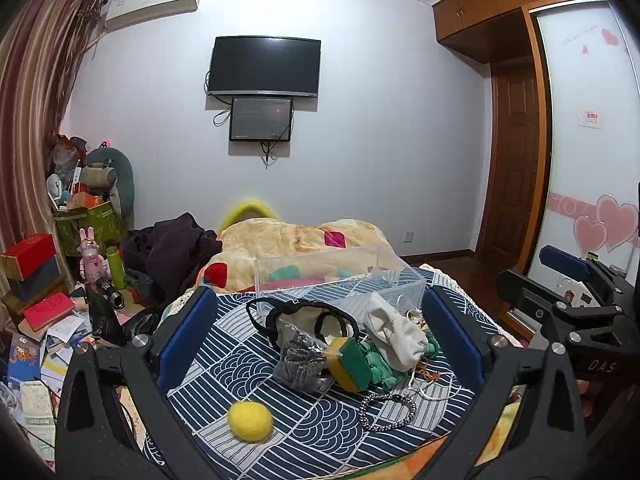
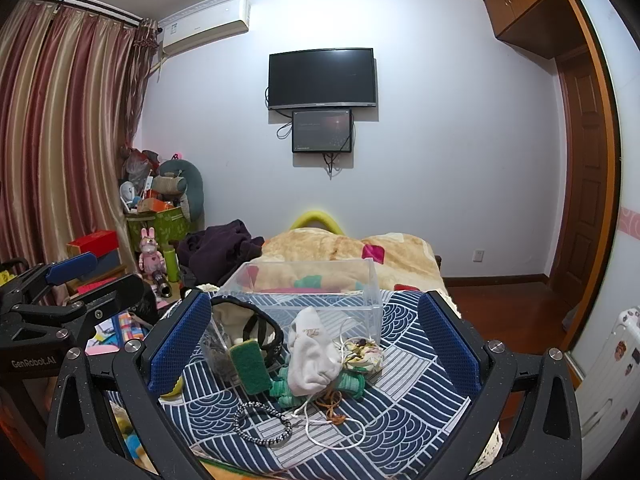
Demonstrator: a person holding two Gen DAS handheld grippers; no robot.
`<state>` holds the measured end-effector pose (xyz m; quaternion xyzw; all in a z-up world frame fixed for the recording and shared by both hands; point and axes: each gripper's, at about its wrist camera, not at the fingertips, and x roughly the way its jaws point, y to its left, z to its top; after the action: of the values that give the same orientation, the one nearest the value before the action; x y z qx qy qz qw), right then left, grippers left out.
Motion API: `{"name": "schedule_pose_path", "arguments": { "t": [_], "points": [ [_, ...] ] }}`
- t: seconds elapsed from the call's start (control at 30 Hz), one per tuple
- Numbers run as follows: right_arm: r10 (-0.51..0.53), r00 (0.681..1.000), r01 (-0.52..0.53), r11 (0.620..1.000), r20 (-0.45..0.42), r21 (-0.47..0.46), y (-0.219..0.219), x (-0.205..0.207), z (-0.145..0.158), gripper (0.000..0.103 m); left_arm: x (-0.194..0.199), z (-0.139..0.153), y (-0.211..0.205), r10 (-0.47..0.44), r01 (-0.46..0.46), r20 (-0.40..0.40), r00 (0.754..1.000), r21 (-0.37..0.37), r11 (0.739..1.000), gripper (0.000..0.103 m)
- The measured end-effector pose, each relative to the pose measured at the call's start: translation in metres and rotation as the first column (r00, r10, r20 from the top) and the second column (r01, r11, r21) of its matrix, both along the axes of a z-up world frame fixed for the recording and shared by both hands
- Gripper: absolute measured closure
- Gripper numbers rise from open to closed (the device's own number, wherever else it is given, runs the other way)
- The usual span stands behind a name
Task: Organize soft objects
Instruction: 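Grasp the yellow felt ball with the left tool while the right tool grasps the white cloth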
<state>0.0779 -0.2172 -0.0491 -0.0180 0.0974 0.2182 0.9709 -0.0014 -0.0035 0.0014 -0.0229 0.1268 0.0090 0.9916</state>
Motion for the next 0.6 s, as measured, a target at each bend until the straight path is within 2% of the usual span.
{"name": "schedule_pose_path", "arguments": {
  "t": [0.27,0.6],
  "points": [
    [-0.007,1.000,0.006,1.000,-0.012,-0.008,-0.001,0.003,-0.003,0.000,0.004,-0.004,0.006,0.010,-0.010,-0.007,1.000,0.008,1.000,0.000],
    [0.003,0.991,-0.012,0.998,-0.134,-0.066,-0.002,0.034,-0.043,0.000,0.034,-0.055,0.038,0.028,-0.035,-0.169,0.985,-0.037,0.999,0.000]
  ]
}}
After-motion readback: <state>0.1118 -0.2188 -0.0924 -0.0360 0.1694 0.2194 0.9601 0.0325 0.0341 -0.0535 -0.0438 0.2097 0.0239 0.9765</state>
